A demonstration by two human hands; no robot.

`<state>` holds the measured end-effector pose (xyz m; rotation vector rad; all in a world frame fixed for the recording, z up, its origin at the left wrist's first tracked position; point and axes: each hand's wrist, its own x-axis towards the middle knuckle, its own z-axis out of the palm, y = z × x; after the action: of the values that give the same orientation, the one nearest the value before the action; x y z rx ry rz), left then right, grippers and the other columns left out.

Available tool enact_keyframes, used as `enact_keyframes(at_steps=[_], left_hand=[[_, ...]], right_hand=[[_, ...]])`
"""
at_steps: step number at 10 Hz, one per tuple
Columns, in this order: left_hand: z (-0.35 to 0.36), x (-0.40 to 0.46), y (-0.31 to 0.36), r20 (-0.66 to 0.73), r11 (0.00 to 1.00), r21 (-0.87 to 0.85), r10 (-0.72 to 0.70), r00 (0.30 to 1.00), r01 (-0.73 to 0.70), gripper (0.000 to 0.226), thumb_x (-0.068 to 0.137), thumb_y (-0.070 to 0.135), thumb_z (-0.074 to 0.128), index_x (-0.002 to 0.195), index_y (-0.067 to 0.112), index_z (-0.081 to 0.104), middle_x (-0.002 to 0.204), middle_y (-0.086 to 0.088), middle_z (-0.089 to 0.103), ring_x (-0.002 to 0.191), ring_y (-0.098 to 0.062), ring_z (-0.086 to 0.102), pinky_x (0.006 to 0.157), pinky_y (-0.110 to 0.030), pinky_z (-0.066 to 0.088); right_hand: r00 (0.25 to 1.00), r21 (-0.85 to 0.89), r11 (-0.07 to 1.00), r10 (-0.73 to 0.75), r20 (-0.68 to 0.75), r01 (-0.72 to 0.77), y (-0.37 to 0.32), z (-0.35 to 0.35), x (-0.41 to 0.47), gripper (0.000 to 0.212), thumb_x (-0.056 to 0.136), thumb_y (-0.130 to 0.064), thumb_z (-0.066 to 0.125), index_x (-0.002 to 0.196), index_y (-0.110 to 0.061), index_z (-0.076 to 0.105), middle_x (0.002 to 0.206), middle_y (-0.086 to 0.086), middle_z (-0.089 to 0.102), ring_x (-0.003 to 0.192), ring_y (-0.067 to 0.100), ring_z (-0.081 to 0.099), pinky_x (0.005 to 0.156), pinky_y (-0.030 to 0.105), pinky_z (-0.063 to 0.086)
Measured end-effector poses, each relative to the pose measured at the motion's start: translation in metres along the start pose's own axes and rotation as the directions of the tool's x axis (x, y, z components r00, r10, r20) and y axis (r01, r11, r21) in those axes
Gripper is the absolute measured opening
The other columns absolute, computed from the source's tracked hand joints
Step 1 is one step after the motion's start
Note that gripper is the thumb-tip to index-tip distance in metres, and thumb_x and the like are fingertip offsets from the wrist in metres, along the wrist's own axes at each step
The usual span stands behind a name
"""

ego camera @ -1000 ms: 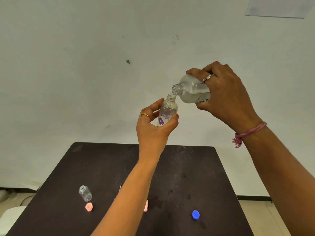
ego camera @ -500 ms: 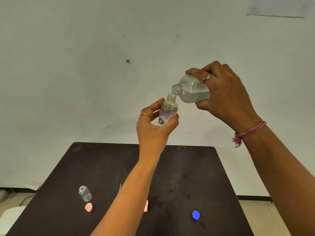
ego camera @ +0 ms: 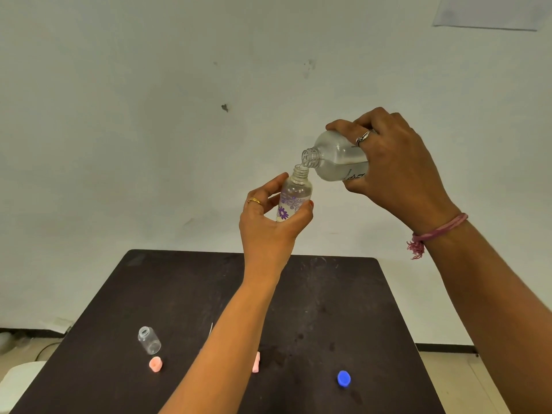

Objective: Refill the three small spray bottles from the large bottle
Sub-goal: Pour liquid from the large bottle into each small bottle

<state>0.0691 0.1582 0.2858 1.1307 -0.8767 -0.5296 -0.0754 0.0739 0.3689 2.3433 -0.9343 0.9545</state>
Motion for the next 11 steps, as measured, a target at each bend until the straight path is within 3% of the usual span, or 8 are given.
enact_keyframes(at_steps=[2, 4, 5, 11], left_hand=[[0.0015, 0.001, 0.0008, -0.001, 1.0, -0.002, -0.001, 1.0, 0.001, 0.049, 0.074, 0.018, 0.08, 0.114, 0.035, 0.058, 0.119, 0.011, 0.062, 0.101, 0.0, 0.06, 0.067, -0.005, 0.048], [0.0007, 0.0019, -0.0014, 0.001, 1.0, 0.002, -0.003, 1.0, 0.003, 0.05, 0.074, 0.019, 0.08, 0.114, 0.037, 0.058, 0.119, 0.012, 0.062, 0.103, -0.001, 0.06, 0.074, -0.011, 0.053], [0.0013, 0.002, -0.0015, -0.001, 1.0, 0.016, 0.003, 1.0, -0.003, 0.049, 0.074, 0.02, 0.08, 0.114, 0.037, 0.057, 0.119, 0.012, 0.061, 0.102, 0.0, 0.06, 0.071, -0.005, 0.05], [0.0017, 0.0002, -0.0017, -0.003, 1.0, 0.022, 0.009, 1.0, -0.009, 0.048, 0.074, 0.021, 0.08, 0.112, 0.039, 0.056, 0.119, 0.012, 0.061, 0.1, 0.001, 0.06, 0.07, -0.005, 0.049]], right_hand=[[1.0, -0.005, 1.0, 0.002, -0.003, -0.002, 0.0014, 0.0, 0.0005, 0.071, 0.061, -0.011, 0.081, 0.126, -0.021, 0.056, 0.105, 0.013, 0.055, 0.093, 0.032, 0.053, 0.073, 0.042, 0.047], [1.0, 0.004, 1.0, 0.007, -0.001, -0.007, 0.0017, 0.0007, 0.0, 0.071, 0.06, -0.01, 0.081, 0.126, -0.022, 0.056, 0.106, 0.012, 0.055, 0.093, 0.032, 0.053, 0.073, 0.042, 0.047], [1.0, 0.004, 1.0, 0.004, -0.001, -0.004, 0.0013, 0.0007, 0.0, 0.071, 0.06, -0.011, 0.082, 0.126, -0.021, 0.056, 0.106, 0.013, 0.055, 0.093, 0.033, 0.053, 0.073, 0.041, 0.047], [1.0, 0.006, 1.0, -0.006, -0.007, 0.006, 0.0001, 0.0004, 0.0001, 0.072, 0.059, -0.01, 0.082, 0.126, -0.02, 0.056, 0.105, 0.014, 0.056, 0.092, 0.034, 0.054, 0.072, 0.043, 0.048]])
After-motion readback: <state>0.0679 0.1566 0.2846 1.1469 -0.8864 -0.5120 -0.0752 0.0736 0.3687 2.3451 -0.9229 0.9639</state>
